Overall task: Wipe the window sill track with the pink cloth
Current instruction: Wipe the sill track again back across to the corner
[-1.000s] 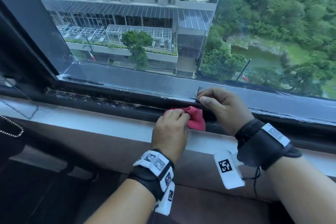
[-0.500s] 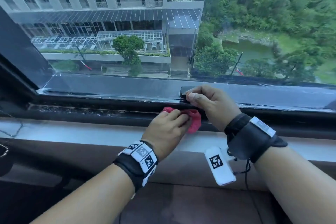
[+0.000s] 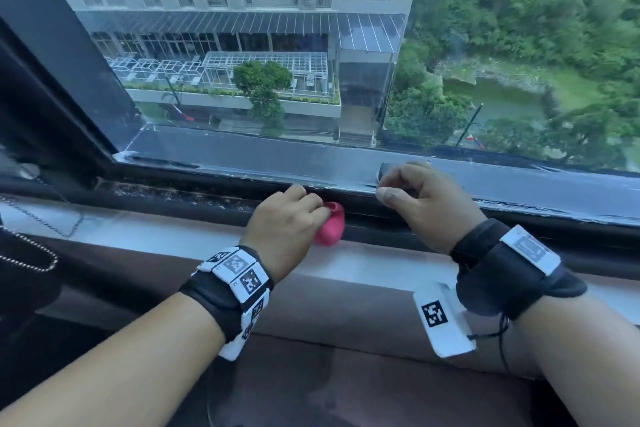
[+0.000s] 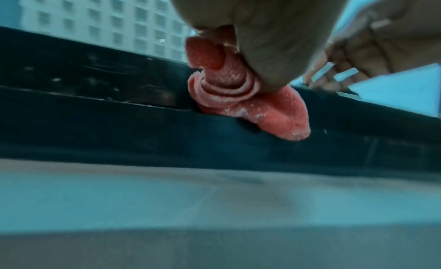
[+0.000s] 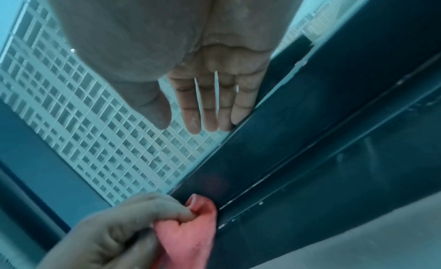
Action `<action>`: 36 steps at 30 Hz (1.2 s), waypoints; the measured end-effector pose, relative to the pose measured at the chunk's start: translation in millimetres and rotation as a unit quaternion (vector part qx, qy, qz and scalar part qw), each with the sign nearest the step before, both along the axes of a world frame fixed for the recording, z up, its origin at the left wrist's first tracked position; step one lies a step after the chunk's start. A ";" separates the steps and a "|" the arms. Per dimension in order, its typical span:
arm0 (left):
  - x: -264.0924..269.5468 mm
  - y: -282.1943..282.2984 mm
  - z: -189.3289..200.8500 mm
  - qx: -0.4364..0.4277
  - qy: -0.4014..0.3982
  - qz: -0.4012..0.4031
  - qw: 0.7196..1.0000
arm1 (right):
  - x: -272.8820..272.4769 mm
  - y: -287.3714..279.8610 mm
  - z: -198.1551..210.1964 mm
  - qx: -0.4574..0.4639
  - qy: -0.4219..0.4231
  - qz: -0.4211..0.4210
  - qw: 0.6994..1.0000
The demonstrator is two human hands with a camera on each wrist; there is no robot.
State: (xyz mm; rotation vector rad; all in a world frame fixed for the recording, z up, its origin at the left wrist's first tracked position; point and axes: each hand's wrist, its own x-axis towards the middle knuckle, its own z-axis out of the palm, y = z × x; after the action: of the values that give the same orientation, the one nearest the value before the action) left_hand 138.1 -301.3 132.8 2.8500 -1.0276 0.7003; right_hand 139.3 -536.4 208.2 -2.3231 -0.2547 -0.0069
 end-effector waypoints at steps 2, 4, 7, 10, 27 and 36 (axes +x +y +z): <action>1.8 8.7 8.3 -0.039 -0.004 0.022 0.999 | 2.3 14.3 5.2 -0.017 -0.004 0.013 1.000; 2.6 4.9 13.8 -0.063 -0.029 -0.005 0.998 | 7.7 31.5 9.4 -0.025 -0.013 0.023 0.999; -3.2 3.9 1.2 -0.042 -0.046 -0.058 0.996 | 13.9 60.9 10.5 -0.061 -0.008 0.066 0.996; -6.9 25.9 -10.6 -0.026 -0.003 -0.018 1.000 | 17.1 85.1 10.2 -0.150 -0.011 0.119 0.982; -17.1 64.1 2.9 -0.153 0.131 0.170 0.965 | 10.8 92.2 6.9 -0.292 0.008 0.081 0.953; -20.6 94.0 27.5 -0.246 0.069 0.249 0.934 | -1.6 78.4 5.5 -0.288 0.024 0.079 0.954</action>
State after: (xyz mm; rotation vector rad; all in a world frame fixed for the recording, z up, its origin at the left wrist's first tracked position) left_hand 117.5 -207.3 160.2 2.6459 -0.0676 0.6479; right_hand 137.6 -458.0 213.7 -2.8693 -0.4673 0.2340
